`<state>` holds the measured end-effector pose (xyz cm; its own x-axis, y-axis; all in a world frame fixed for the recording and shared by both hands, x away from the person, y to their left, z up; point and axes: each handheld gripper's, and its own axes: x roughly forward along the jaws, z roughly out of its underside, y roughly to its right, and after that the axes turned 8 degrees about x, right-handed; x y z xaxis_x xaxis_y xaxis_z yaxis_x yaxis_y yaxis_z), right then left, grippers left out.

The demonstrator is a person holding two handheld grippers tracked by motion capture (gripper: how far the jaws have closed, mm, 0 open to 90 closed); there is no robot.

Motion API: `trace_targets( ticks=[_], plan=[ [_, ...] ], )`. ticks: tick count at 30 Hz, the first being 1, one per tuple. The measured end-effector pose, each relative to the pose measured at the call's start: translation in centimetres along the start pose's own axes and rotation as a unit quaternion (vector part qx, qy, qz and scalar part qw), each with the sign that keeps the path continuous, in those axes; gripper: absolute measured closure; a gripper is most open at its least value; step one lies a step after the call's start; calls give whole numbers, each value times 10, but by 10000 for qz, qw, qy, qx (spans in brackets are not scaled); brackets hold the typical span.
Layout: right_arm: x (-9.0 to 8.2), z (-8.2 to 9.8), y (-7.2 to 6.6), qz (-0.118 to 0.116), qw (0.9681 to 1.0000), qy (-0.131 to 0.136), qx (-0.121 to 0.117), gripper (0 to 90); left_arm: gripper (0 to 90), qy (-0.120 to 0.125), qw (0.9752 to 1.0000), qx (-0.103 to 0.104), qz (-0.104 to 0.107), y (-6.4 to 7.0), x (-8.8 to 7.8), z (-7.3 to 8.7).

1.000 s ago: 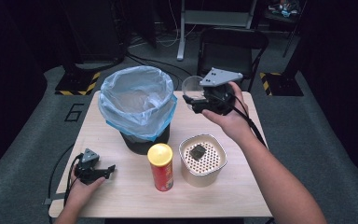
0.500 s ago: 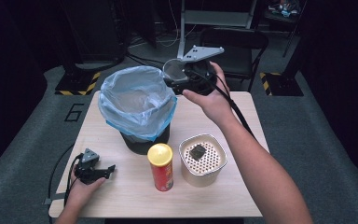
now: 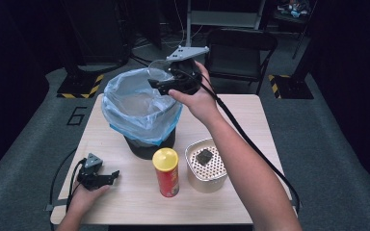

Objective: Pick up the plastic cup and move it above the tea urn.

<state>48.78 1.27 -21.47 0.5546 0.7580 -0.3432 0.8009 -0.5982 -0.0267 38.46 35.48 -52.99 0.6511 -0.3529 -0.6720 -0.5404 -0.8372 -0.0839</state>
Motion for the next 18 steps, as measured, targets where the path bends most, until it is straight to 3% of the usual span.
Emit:
trace_targets(
  ticks=[2,6,18],
  plan=[
    [13,0,-4,-37,9999,-125,-65,315,141,1,10000,1,-1,0,0,0],
    [22,1,-7,-75,9998,-118,-153,313,142,8,10000,13,-5,0,0,0],
    [43,8,-11,-123,9998,-139,-32,296,119,-10,9998,147,95,1,0,0]
  ],
)
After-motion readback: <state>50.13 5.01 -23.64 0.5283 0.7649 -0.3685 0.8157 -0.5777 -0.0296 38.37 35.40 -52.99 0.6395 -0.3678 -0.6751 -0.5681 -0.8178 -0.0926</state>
